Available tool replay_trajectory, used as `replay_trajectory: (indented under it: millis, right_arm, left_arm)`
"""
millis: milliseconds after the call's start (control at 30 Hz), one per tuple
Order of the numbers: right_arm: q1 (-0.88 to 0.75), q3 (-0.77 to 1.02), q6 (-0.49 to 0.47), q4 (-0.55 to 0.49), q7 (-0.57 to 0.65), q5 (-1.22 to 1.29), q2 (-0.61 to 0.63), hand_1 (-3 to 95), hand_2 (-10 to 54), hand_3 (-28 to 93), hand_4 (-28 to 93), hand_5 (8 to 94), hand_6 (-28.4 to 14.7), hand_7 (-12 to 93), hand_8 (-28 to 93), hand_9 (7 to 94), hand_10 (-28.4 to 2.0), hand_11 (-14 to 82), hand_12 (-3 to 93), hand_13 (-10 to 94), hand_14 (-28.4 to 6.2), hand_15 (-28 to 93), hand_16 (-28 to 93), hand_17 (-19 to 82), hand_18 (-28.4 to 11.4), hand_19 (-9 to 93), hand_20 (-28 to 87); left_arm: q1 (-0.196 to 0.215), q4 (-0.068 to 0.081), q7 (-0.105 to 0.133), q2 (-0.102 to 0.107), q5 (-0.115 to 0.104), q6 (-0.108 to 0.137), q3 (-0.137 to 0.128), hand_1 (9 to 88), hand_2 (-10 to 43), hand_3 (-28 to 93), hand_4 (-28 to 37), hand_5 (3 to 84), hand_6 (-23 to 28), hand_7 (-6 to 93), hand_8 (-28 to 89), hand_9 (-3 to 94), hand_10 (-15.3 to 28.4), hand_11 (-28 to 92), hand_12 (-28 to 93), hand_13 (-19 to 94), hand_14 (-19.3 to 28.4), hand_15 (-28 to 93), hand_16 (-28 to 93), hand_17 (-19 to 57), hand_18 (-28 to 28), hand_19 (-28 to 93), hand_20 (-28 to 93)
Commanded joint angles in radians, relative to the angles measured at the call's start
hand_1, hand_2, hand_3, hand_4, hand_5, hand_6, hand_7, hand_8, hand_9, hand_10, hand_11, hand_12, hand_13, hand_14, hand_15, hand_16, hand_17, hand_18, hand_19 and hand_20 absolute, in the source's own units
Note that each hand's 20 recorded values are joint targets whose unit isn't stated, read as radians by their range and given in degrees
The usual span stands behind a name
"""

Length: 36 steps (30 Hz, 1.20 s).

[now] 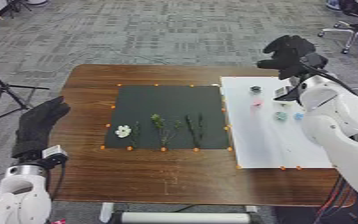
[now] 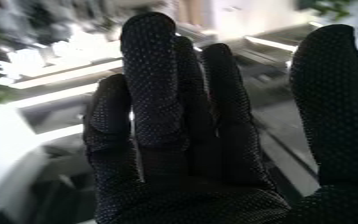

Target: Arrange flowers

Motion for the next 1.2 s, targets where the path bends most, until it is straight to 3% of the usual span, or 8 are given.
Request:
replay_trajectory:
  millis: [33,367,833,1067,1200]
  right_arm:
    - [-0.201,0.065,-0.006,0.033,0.014,-0.071,0.006,39.2,-9.5,61,-14,61.5,-1.7,13,-7,68.4,-13.6,12.3,16.7,74,-11.1,43,32,34,-22.2,73,54]
    - [-0.312,0.152,-0.041,0.033,0.042,-0.085,-0.004,39.6,-9.5,61,-14,62.2,-1.6,14,-7,68.8,-13.6,12.6,16.9,74,-10.8,44,33,35,-22.4,74,55]
    - [-0.338,0.126,-0.088,0.072,0.051,-0.136,-0.033,42.0,-9.5,62,-15,62.2,-1.4,14,-7,68.6,-13.5,12.8,17.0,74,-10.2,46,33,35,-22.5,74,55]
    - [-0.323,0.097,-0.078,0.094,0.059,-0.163,-0.032,49.5,-9.5,62,-17,64.3,-0.9,15,-8,69.9,-13.2,13.5,17.0,75,-9.2,46,33,36,-21.8,75,55]
    - [-0.304,0.074,-0.024,0.113,0.055,-0.173,-0.022,58.0,-9.5,55,-16,67.7,-1.1,15,5,73.4,-12.6,12.3,19.5,77,-8.3,45,33,38,-21.1,75,56]
  left_arm:
    - [0.018,-0.014,-0.010,-0.014,0.006,-0.017,-0.010,25.4,5.2,70,-28.3,50.8,3.3,14.2,-7,49.4,14.8,21,12,38,18.2,22,0,7.3,12.0,9,19]
    - [0.025,-0.017,-0.019,-0.017,0.010,-0.024,-0.014,25.5,5.2,70,-28.3,50.7,3.3,14.1,-7,49.5,14.8,20,12,38,18.3,23,0,7.4,12.9,12,21]
    - [0.030,-0.024,-0.022,-0.023,0.010,-0.032,-0.011,25.5,5.1,70,-28.3,50.8,3.3,14.1,-7,49.5,14.8,20,12,38,18.4,23,0,7.4,12.9,12,21]
    - [0.031,-0.025,-0.022,-0.028,0.009,-0.031,-0.014,25.5,5.1,70,-28.3,50.7,3.4,14.0,-7,49.5,14.8,20,12,38,18.4,23,0,7.4,12.9,12,21]
    - [0.034,-0.028,-0.019,-0.030,0.008,-0.031,-0.015,25.6,5.1,70,-28.3,50.7,3.4,13.9,-7,49.4,14.9,20,12,38,18.3,23,0,7.4,12.9,12,21]
